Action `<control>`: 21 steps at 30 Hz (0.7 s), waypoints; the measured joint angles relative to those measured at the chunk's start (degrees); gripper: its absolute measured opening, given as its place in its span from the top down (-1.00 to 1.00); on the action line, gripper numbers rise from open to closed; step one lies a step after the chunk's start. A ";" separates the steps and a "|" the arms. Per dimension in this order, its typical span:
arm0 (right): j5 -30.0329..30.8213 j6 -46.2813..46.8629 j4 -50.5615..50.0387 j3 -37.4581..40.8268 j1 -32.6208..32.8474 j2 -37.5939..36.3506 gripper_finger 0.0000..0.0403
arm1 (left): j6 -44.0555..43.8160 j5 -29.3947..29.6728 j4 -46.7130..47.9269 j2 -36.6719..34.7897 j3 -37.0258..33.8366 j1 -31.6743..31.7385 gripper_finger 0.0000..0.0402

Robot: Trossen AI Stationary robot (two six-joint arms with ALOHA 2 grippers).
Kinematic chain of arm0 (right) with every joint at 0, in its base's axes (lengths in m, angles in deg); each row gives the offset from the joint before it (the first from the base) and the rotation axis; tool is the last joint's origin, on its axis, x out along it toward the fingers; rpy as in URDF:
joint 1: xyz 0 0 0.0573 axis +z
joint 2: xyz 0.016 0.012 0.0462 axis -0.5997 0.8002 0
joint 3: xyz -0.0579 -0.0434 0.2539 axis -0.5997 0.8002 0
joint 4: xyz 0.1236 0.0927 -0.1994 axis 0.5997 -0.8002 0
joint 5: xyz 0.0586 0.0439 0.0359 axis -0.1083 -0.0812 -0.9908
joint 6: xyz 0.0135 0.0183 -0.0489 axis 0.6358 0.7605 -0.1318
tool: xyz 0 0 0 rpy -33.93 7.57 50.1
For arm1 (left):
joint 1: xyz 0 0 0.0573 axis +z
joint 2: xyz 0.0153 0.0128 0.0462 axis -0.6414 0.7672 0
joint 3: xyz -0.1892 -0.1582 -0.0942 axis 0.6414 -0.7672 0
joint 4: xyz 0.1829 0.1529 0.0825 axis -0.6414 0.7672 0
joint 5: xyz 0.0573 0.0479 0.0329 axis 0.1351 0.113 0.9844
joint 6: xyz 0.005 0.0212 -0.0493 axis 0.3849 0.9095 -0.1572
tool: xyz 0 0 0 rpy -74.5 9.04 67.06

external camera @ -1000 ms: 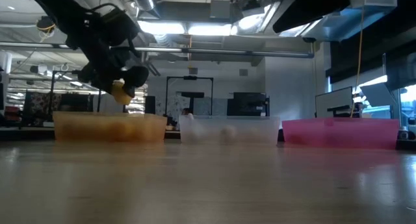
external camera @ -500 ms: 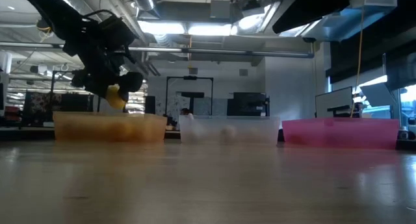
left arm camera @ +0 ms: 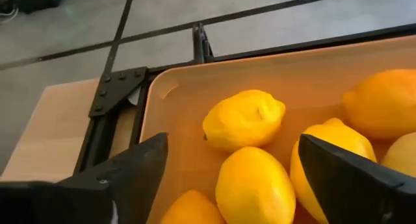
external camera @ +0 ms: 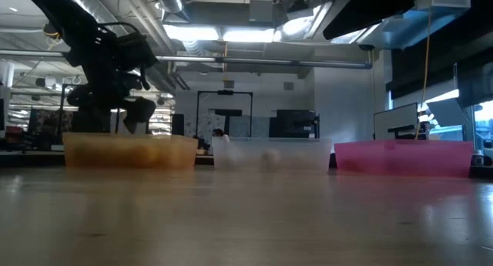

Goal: Sort produce into baskets
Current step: Put the yellow lemon into the orange bin

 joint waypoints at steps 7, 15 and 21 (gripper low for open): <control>0.00 0.00 0.02 0.00 0.00 0.00 -0.31 | 0.22 -4.77 -3.61 -0.11 0.00 -1.10 -0.81; 0.39 -0.16 0.50 0.00 0.00 0.00 -0.31 | 4.77 -21.79 -14.36 -0.13 1.51 -5.38 -0.82; -1.07 -0.17 -3.65 -0.70 0.07 -0.60 -0.31 | 5.22 -27.78 -20.62 -0.13 1.84 -11.73 -0.82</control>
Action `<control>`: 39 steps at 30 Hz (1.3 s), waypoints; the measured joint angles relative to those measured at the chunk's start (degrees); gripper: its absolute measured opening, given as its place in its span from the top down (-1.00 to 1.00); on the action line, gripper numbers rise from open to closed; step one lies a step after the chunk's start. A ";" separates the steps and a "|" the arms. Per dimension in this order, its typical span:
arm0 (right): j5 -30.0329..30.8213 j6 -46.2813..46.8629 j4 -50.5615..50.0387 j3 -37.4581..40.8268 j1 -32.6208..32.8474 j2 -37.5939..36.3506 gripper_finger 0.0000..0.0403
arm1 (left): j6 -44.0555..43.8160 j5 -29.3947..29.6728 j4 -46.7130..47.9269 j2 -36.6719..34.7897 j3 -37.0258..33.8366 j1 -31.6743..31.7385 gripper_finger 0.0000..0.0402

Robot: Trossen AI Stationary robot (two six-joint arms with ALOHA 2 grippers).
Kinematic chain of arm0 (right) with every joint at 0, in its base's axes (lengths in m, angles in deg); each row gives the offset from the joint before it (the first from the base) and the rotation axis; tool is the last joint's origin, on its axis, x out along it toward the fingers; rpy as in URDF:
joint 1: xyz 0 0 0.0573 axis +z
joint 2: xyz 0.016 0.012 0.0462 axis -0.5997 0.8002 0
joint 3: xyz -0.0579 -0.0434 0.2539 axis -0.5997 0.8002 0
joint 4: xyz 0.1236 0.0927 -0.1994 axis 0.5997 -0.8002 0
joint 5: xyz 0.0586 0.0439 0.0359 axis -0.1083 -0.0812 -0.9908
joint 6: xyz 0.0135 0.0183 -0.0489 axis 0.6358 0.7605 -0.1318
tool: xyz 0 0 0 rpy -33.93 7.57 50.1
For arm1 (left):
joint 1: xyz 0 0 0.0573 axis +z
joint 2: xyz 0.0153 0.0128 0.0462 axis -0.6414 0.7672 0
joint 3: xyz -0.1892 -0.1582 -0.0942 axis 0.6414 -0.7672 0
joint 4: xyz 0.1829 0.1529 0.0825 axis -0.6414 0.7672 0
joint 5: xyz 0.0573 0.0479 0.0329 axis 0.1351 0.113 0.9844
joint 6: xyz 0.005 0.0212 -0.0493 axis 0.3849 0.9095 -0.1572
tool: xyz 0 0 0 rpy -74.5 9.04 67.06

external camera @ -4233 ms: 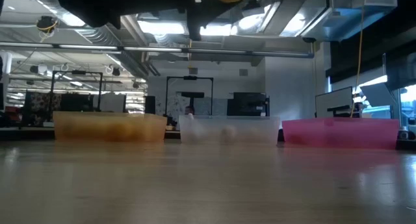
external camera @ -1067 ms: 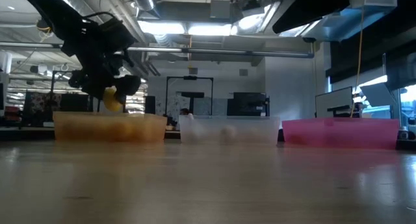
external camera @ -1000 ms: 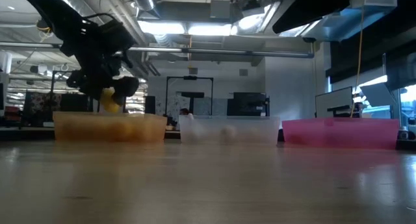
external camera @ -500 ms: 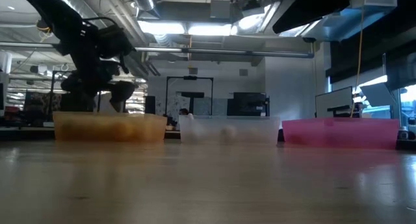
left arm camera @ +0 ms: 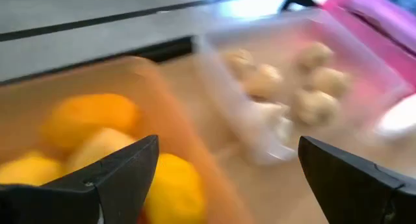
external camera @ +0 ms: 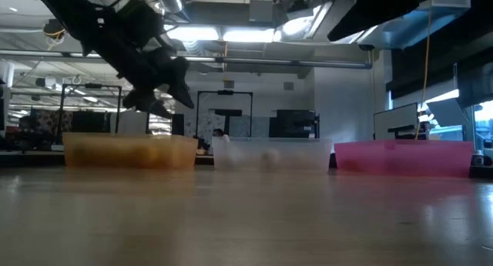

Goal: Sort produce into baskets
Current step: Put the yellow lemon into the orange bin

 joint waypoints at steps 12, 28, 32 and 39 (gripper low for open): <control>-30.86 14.75 -33.09 -5.87 0.09 -0.56 -0.31 | 1.03 -0.34 0.32 0.00 0.00 -10.73 -0.82; -54.22 34.85 -37.25 2.37 15.08 -0.54 -0.31 | 1.29 1.96 0.27 0.00 -0.02 -12.53 -0.82; -53.98 35.41 -36.70 2.40 21.18 -0.50 -0.31 | 1.93 3.04 0.27 0.00 -0.02 -12.53 -0.82; -51.94 37.72 -32.97 2.40 30.05 1.78 -0.31 | 3.85 3.04 0.27 0.00 -0.04 -12.53 -0.82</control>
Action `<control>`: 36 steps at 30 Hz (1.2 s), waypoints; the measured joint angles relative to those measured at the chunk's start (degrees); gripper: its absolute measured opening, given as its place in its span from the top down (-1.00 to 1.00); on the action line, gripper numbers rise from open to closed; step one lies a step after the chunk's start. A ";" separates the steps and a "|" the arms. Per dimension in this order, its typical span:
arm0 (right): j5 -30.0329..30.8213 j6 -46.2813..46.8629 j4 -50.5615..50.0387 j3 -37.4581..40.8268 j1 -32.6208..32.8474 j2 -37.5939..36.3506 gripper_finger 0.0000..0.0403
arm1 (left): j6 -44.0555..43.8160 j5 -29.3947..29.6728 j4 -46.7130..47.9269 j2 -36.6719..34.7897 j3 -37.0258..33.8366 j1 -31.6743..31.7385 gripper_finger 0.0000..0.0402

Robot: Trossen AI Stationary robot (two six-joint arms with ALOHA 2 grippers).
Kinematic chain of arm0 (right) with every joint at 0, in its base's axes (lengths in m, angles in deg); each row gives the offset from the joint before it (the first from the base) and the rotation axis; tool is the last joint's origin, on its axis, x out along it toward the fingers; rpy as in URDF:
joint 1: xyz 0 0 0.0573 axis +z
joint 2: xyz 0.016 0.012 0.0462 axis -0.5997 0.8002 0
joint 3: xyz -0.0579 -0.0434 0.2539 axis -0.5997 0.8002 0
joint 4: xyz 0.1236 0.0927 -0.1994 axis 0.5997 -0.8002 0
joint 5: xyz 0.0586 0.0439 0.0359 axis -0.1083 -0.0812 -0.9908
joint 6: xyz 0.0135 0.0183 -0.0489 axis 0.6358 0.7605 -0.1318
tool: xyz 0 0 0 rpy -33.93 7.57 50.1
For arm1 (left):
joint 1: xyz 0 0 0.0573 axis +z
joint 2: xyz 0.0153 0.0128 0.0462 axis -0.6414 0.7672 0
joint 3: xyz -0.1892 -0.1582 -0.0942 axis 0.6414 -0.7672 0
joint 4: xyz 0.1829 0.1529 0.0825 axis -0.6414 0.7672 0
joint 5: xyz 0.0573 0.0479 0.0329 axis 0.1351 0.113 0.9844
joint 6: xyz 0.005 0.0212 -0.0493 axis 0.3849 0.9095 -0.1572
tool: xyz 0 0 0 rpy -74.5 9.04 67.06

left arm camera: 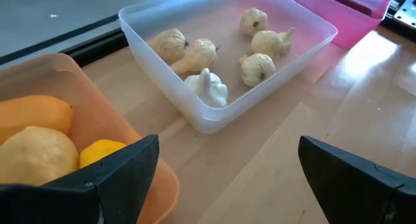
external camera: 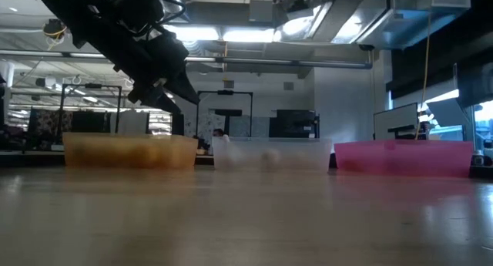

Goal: Sort produce into baskets
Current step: Put the yellow lemon into the orange bin

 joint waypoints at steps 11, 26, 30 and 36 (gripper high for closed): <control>-2.31 -0.08 2.89 -0.02 5.45 7.67 -0.31 | -0.05 0.00 -0.02 0.00 0.00 0.00 -0.82; 1.24 -2.85 4.54 -0.04 5.23 13.96 -0.31 | -0.02 0.00 -1.50 0.00 -0.02 0.00 -0.82; -0.40 -2.51 4.21 -0.04 5.23 15.16 -0.31 | -0.06 0.00 -1.48 0.00 -0.01 0.00 -0.82; -0.61 0.29 1.70 -0.04 5.23 15.91 -0.21 | -0.07 0.00 -1.44 0.00 -0.02 0.00 -0.82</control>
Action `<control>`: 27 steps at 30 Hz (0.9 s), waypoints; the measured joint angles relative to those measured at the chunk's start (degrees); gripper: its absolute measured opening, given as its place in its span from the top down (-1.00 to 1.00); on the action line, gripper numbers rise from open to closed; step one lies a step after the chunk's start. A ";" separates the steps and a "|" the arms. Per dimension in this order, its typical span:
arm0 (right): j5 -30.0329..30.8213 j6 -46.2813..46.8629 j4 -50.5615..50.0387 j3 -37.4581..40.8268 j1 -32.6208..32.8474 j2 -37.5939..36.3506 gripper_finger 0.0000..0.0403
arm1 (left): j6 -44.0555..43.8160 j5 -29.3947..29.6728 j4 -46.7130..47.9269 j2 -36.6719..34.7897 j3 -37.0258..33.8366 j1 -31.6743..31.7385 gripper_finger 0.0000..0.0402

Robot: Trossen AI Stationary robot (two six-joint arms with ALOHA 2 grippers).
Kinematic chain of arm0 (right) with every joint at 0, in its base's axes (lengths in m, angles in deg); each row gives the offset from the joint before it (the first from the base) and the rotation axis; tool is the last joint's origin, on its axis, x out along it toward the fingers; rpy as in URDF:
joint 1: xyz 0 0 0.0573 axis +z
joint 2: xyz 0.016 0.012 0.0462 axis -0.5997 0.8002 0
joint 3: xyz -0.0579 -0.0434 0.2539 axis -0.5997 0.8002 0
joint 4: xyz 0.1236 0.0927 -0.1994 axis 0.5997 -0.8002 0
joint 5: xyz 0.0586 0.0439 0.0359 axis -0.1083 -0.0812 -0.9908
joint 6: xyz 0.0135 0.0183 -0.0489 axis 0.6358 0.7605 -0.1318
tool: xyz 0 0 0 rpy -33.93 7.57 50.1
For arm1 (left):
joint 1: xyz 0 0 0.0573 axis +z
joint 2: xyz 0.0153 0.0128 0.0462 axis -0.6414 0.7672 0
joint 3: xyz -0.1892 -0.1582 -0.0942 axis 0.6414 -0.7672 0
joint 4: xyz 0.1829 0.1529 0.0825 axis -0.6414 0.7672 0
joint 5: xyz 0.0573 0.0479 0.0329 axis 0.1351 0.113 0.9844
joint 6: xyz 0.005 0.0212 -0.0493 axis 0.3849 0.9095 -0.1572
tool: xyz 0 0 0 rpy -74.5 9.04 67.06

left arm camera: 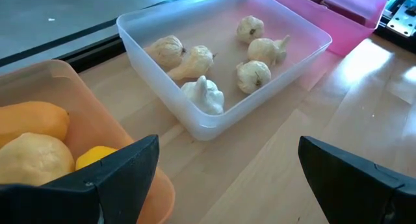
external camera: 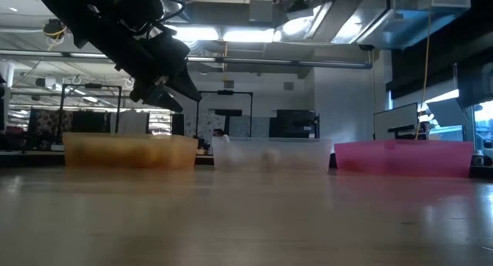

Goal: Sort produce into baskets
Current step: Put the yellow lemon into the orange bin

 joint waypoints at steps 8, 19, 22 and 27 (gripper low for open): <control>0.58 0.01 -0.91 -0.02 -1.34 -0.12 0.30 | -0.46 -0.02 0.00 0.00 0.00 0.00 -0.82; 8.61 -4.66 -2.43 0.00 -10.28 -5.24 0.35 | -2.02 -0.04 0.00 0.00 0.02 0.00 -0.82; 13.79 -6.84 -3.45 0.00 -13.48 -8.51 0.36 | -2.85 -0.04 -0.23 0.00 0.00 0.00 -0.82; 23.18 -11.25 -5.17 0.00 -19.38 -14.61 0.35 | -4.52 -0.05 -0.31 0.00 0.02 0.00 -0.82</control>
